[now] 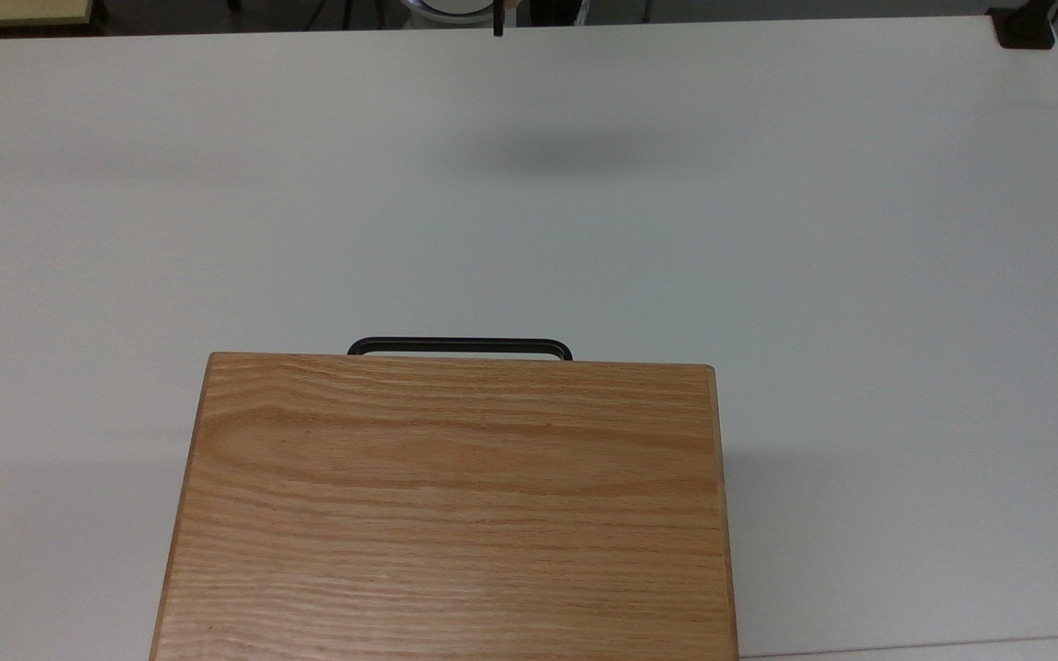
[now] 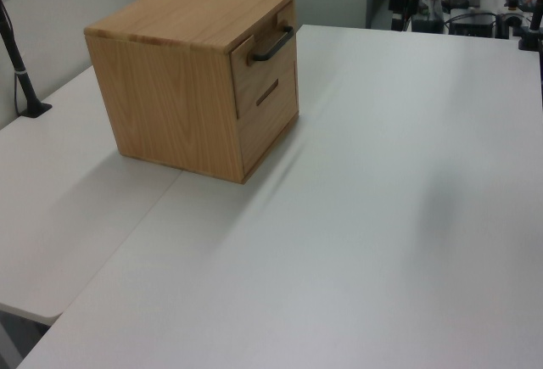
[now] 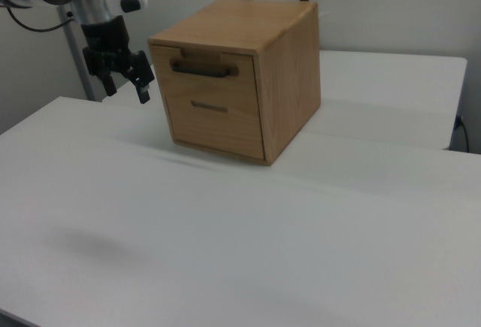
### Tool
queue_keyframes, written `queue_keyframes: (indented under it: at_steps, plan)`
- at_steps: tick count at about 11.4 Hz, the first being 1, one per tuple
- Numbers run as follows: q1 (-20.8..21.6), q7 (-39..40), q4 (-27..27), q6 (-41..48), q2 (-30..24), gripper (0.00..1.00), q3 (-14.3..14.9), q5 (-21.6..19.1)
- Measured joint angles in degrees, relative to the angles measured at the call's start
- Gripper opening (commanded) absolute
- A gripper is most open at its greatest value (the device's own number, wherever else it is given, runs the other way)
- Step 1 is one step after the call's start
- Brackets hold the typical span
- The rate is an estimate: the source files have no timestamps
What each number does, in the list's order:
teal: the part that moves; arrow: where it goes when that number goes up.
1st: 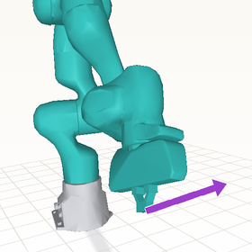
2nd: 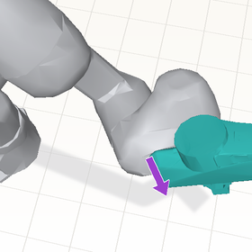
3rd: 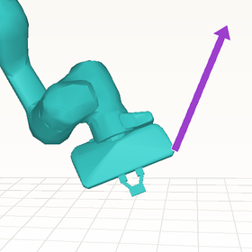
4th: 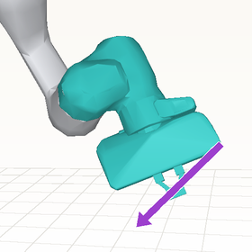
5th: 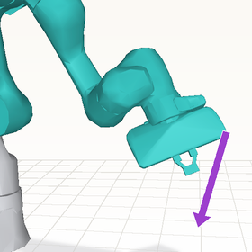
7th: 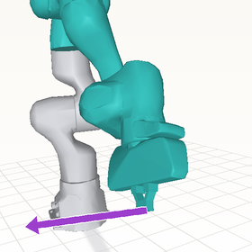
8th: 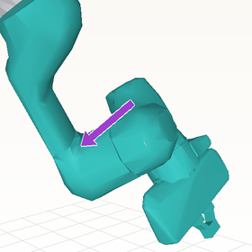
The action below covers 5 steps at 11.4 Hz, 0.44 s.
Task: Close the drawer by sliding it
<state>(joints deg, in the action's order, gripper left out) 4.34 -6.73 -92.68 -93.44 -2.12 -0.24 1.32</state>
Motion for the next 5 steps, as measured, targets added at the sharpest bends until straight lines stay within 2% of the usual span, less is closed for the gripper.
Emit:
queue_keyframes:
  at_steps: [2,5]
  plan:
    - [-0.52,3.04,0.01,-0.16,0.0,1.0,0.37,0.0]
    - [-0.52,3.26,0.01,-0.16,0.0,1.0,0.41,0.0]
